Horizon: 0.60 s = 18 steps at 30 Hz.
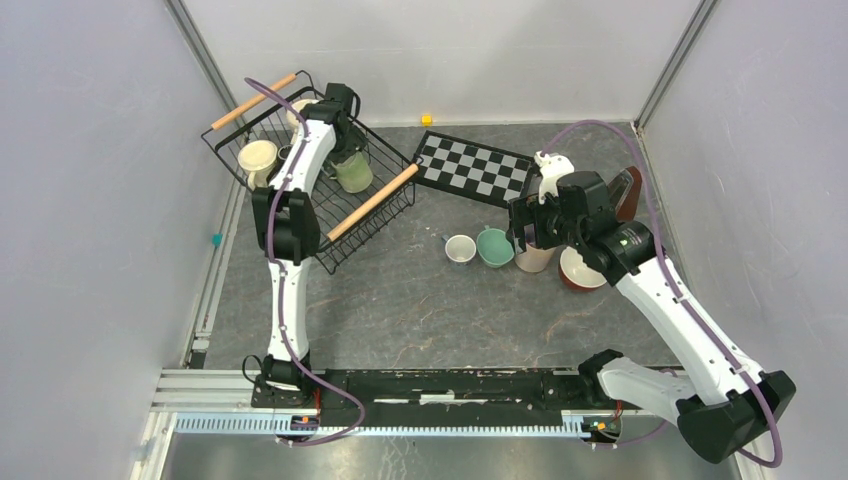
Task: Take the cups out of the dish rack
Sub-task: Unload the cup from the dish rack.
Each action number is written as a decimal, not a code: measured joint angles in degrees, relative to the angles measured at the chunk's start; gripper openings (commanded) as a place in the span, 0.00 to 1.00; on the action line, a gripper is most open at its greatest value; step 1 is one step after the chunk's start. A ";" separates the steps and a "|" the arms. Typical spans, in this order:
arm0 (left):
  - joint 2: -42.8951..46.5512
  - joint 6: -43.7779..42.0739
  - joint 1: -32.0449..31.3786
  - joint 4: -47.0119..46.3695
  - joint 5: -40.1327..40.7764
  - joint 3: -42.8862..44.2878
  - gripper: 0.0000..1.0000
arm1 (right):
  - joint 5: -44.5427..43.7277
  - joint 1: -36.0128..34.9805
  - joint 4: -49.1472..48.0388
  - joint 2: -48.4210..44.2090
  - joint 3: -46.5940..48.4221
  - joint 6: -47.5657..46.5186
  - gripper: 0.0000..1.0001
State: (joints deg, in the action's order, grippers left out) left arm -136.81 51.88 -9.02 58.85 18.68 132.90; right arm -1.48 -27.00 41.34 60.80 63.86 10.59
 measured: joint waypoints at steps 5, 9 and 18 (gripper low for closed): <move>1.25 -0.04 0.04 -0.17 -1.46 -1.11 0.16 | 0.22 0.00 -0.52 -0.74 -0.20 0.04 0.98; 3.89 -0.09 0.04 0.17 -2.54 -2.99 0.12 | 0.28 0.00 -1.05 -1.38 -0.87 0.09 0.98; 12.44 -0.24 0.72 0.92 -3.76 -5.99 0.02 | 1.09 0.00 -3.37 -1.73 -2.36 0.74 0.98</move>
State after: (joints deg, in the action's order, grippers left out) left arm -124.38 51.64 -8.29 59.77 14.92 126.91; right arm -0.38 -27.00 37.98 59.07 61.49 11.33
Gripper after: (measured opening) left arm 0.949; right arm 0.982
